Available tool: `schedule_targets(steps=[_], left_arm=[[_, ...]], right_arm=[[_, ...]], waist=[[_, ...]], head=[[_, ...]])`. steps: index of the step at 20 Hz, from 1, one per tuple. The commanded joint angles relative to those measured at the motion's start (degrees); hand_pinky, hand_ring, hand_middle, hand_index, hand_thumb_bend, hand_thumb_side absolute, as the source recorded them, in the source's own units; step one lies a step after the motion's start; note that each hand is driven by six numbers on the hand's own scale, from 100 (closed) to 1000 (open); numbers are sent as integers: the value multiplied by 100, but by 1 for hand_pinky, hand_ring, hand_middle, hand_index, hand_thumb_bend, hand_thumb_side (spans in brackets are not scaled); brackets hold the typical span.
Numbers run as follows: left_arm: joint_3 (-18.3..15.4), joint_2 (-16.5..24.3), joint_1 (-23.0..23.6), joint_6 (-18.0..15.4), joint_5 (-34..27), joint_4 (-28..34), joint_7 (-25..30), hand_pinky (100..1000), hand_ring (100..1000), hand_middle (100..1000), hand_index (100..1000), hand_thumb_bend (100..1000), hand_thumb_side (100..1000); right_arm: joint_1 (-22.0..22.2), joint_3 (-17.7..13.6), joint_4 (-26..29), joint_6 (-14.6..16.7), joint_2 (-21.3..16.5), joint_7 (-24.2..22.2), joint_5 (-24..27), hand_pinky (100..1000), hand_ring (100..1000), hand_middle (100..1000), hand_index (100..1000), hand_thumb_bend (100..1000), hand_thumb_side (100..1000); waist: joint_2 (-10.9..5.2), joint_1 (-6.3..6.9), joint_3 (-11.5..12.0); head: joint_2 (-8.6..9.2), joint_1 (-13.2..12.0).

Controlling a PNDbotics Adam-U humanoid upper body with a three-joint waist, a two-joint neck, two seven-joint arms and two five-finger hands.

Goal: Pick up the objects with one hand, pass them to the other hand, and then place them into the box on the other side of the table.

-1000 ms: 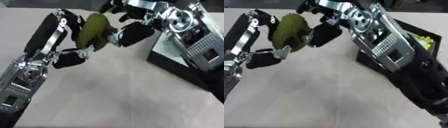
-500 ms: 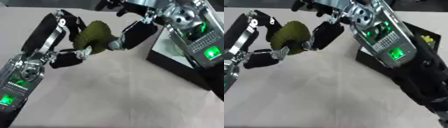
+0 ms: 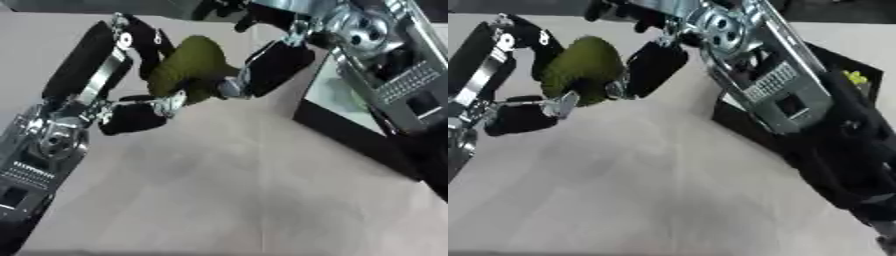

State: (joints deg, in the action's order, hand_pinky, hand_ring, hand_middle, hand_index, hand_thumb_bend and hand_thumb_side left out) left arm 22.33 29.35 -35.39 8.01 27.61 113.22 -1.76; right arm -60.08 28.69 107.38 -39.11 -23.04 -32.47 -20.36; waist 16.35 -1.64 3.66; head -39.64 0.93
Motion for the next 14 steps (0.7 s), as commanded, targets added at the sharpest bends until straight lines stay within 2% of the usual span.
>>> schedule_targets(steps=[1, 4, 7, 11, 14], left_arm=[[-20, 102, -121, -44, -30, 130, 8, 482, 402, 202, 463, 100, 100], [-10, 80, -150, -50, -41, 109, 12, 482, 401, 201, 462, 100, 100], [7, 59, -174, -57, -72, 100, 7, 481, 400, 200, 462, 100, 100], [24, 30, -191, -64, -84, 90, 8, 481, 401, 200, 463, 100, 100], [24, 15, -187, -46, -68, 62, -6, 481, 419, 201, 465, 100, 100]], right_arm=[[-128, -28, 84, -609, -99, -525, 59, 887, 969, 917, 846, 443, 100], [-125, -7, 70, -668, -77, -458, 178, 885, 968, 901, 840, 410, 100], [-120, 4, 41, -737, -62, -337, 330, 879, 963, 870, 822, 303, 100], [-109, 18, 6, -824, -42, -104, 594, 869, 944, 792, 742, 126, 100], [-97, 18, 18, -879, -40, 164, 788, 843, 885, 680, 625, 100, 100]], waist=[[-79, -70, 13], [-78, -72, 20], [-71, -74, 25], [-60, -75, 32], [-57, -76, 32]], head=[[2, 13], [1, 11], [-6, 12], [-21, 4], [-23, -2]])
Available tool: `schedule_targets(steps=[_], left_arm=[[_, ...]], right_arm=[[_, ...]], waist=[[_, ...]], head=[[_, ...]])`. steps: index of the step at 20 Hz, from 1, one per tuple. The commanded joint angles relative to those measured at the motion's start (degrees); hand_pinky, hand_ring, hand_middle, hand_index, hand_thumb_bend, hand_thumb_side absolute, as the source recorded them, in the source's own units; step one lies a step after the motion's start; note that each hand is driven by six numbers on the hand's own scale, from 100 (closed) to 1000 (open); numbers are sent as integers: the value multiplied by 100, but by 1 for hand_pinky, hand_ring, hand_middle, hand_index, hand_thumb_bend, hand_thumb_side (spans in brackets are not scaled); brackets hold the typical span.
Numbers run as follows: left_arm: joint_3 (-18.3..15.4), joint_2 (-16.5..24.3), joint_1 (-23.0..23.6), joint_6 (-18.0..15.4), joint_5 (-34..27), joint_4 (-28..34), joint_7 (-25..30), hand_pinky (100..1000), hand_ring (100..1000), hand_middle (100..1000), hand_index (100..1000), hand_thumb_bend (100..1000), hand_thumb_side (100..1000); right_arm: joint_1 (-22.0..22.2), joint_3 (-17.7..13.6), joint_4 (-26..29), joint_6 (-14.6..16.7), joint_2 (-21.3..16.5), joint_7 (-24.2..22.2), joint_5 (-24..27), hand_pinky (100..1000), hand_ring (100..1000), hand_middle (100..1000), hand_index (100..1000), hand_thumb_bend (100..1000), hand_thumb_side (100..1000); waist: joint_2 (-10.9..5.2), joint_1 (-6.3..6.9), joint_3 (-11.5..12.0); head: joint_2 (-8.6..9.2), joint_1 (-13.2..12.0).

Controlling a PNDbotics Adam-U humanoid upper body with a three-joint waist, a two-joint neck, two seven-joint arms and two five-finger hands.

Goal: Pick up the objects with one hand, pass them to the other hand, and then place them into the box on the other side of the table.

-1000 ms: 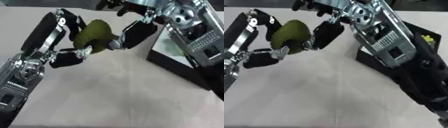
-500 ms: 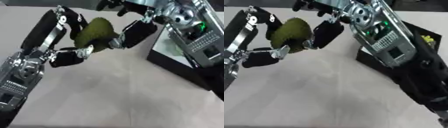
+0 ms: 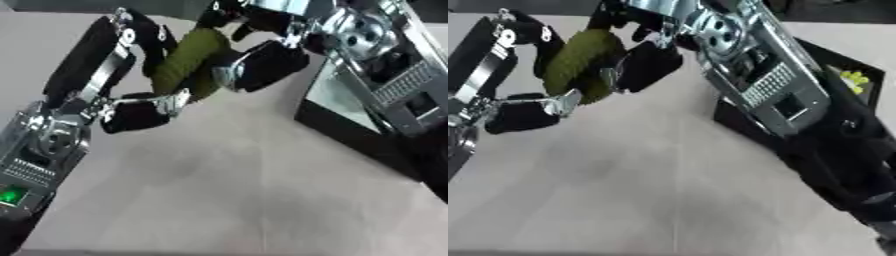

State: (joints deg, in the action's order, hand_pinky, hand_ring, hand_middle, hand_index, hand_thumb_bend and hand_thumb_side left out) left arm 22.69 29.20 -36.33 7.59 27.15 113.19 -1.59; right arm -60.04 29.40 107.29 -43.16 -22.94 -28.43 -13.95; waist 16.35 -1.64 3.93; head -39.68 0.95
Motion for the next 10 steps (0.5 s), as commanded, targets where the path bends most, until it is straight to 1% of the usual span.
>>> schedule_targets(steps=[1, 3, 4, 5, 7, 8, 10], left_arm=[[-13, 27, -91, 6, -13, 55, -33, 482, 419, 201, 465, 100, 100], [-19, 17, -83, 23, 2, 36, -63, 483, 419, 202, 467, 100, 100], [-27, 10, -80, 36, 13, 24, -84, 484, 419, 204, 469, 100, 100], [-37, 3, -76, 59, 28, 9, -114, 484, 419, 207, 475, 100, 100], [-54, -3, -61, 150, 65, -25, -196, 490, 426, 221, 494, 100, 100], [-58, -4, -50, 214, 82, -40, -247, 492, 429, 224, 498, 100, 100], [-61, -3, -24, 370, 105, -63, -359, 522, 469, 274, 560, 100, 100]], right_arm=[[-96, -49, 34, -493, -54, -142, 199, 834, 866, 650, 596, 100, 100], [-91, -37, 47, -524, -60, 47, 295, 819, 837, 598, 537, 100, 100], [-89, -36, 52, -539, -62, 149, 339, 806, 812, 559, 486, 100, 100], [-86, -39, 58, -554, -64, 257, 379, 799, 799, 537, 456, 100, 100], [-78, -48, 71, -581, -70, 484, 461, 788, 776, 509, 408, 100, 100], [-75, -49, 78, -594, -76, 598, 496, 786, 773, 505, 402, 100, 100], [-67, -41, 87, -626, -89, 787, 561, 782, 760, 485, 379, 100, 100]], waist=[[-58, -77, 6], [-59, -80, 6], [-60, -81, 7], [-60, -82, 8], [-60, -84, 8], [-60, -85, 8], [-59, -86, 8]], head=[[-18, -7], [-19, -13], [-19, -16], [-19, -20], [-16, -26], [-12, -27], [-9, -28]])
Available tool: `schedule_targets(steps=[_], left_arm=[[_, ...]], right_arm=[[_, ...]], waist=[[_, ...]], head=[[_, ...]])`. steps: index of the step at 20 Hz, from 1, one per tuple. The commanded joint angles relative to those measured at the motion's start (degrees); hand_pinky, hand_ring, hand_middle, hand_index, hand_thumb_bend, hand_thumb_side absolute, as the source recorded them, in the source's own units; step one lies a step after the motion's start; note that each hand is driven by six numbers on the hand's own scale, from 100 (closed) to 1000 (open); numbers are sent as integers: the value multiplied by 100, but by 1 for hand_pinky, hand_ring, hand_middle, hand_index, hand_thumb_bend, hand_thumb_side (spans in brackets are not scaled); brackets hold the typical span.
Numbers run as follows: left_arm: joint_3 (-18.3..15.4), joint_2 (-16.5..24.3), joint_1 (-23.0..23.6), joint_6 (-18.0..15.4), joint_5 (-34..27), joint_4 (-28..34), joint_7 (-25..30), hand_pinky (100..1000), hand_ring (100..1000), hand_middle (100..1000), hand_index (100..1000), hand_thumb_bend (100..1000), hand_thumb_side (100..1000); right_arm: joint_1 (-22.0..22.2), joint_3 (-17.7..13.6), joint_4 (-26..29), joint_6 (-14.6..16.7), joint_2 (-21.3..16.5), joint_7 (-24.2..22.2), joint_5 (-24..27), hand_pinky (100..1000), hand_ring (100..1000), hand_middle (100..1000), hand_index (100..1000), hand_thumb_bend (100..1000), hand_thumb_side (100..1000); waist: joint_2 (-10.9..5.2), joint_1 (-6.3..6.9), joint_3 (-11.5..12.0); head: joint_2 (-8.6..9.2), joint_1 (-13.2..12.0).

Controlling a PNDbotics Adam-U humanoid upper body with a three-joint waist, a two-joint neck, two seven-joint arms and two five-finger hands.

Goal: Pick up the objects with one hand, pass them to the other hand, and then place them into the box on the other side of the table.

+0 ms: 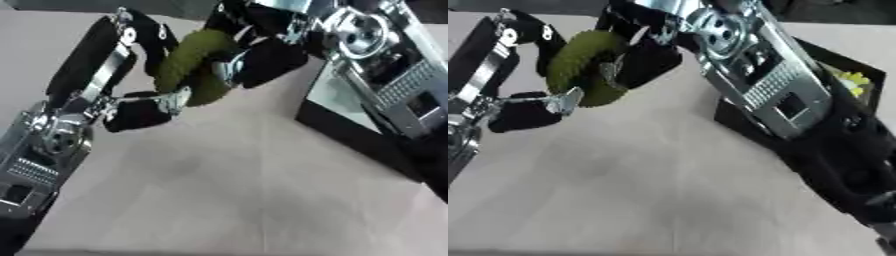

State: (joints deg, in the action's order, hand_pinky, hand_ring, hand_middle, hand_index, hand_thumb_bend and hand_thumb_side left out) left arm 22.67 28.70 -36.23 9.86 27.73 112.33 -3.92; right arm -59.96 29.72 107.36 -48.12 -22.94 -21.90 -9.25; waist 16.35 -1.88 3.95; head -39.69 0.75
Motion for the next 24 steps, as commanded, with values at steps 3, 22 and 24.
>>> schedule_targets(steps=[3, 22, 24], left_arm=[[-71, 65, 23, 424, 25, 12, -278, 623, 587, 427, 725, 171, 100], [-377, 370, 529, 1078, -755, 64, -1033, 760, 768, 625, 917, 236, 825], [-481, 414, 657, 1095, -859, 73, -1197, 756, 761, 618, 903, 172, 784]], right_arm=[[-58, -81, 103, -176, -123, 317, 168, 778, 747, 473, 366, 100, 100], [229, -540, 253, -384, -453, 1084, 348, 758, 725, 450, 334, 100, 100], [336, -698, 258, -382, -537, 1266, 369, 755, 727, 452, 334, 100, 100]], waist=[[-60, -62, 2], [-88, -26, -75], [-86, -18, -83]], head=[[-9, -8], [16, 64], [25, 117]])
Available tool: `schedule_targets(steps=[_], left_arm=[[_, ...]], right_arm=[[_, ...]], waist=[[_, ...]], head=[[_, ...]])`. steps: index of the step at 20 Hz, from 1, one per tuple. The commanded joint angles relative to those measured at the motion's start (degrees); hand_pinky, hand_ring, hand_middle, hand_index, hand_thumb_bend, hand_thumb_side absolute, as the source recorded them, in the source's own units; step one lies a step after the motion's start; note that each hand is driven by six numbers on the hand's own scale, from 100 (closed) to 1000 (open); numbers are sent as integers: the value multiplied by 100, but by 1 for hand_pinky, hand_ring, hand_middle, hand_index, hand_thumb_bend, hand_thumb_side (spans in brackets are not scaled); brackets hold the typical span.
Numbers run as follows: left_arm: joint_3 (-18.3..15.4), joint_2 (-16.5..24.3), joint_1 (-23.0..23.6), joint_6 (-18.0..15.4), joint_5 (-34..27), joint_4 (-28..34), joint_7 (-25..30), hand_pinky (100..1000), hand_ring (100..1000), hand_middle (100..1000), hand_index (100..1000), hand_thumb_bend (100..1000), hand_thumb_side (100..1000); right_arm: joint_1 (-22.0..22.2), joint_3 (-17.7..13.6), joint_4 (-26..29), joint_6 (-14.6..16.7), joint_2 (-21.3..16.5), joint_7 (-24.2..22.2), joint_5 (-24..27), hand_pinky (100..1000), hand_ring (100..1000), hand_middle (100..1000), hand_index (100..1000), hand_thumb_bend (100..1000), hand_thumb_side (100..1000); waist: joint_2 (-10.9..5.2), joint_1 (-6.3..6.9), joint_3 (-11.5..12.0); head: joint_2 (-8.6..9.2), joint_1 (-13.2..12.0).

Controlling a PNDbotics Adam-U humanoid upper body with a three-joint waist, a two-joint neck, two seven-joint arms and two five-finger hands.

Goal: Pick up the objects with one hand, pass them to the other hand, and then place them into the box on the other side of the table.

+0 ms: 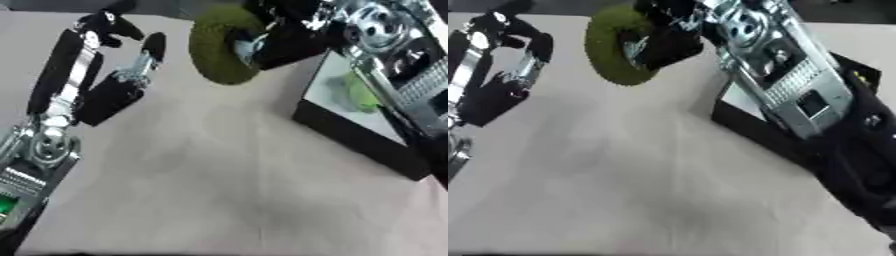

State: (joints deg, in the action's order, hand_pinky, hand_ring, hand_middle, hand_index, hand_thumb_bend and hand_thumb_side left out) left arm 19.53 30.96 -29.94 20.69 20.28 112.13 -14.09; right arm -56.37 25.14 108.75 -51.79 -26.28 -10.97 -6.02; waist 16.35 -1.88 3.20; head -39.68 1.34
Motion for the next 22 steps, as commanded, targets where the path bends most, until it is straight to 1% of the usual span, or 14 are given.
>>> schedule_targets(steps=[1, 2, 4, 6, 10, 13, 17, 22], left_arm=[[-224, 210, 93, 24, -183, 100, -274, 755, 761, 618, 901, 169, 778], [-281, 229, 155, 36, -248, 105, -364, 750, 757, 614, 892, 158, 728], [-400, 242, 270, 47, -366, 115, -533, 741, 749, 604, 884, 144, 702], [-541, 212, 396, 49, -504, 115, -710, 721, 735, 586, 866, 105, 681], [-788, 102, 567, 36, -844, 95, -1076, 703, 721, 570, 860, 100, 709], [-943, 34, 638, -9, -1046, 105, -1352, 701, 718, 567, 861, 100, 717], [-1076, -8, 686, -67, -1198, 141, -1629, 701, 716, 564, 860, 100, 732], [-1156, -51, 726, -132, -1311, 189, -1852, 699, 713, 561, 860, 100, 741]], right_arm=[[45, -319, 123, -4, -256, 277, 58, 755, 727, 452, 334, 100, 100], [115, -406, 117, 5, -303, 391, 91, 752, 728, 453, 334, 100, 100], [269, -587, 98, 39, -410, 658, 204, 750, 729, 455, 336, 100, 100], [453, -798, 50, 93, -535, 983, 361, 747, 732, 457, 337, 100, 100], [794, -1138, -125, 221, -826, 1608, 792, 744, 735, 460, 342, 100, 100], [1012, -1320, -282, 308, -1032, 1982, 1103, 744, 737, 461, 343, 100, 100], [1245, -1490, -446, 418, -1249, 2339, 1405, 745, 738, 462, 345, 100, 100], [1530, -1654, -632, 462, -1464, 2677, 1617, 745, 738, 461, 345, 100, 100]], waist=[[-86, -14, -11], [-85, -11, -16], [-82, -6, -25], [-78, -4, -35], [-77, -1, -44], [-78, 6, -51], [-75, 24, -59], [-59, 48, -75]], head=[[30, 87], [41, 112], [66, 157], [106, 212], [155, 311], [166, 377], [167, 511], [203, 726]])
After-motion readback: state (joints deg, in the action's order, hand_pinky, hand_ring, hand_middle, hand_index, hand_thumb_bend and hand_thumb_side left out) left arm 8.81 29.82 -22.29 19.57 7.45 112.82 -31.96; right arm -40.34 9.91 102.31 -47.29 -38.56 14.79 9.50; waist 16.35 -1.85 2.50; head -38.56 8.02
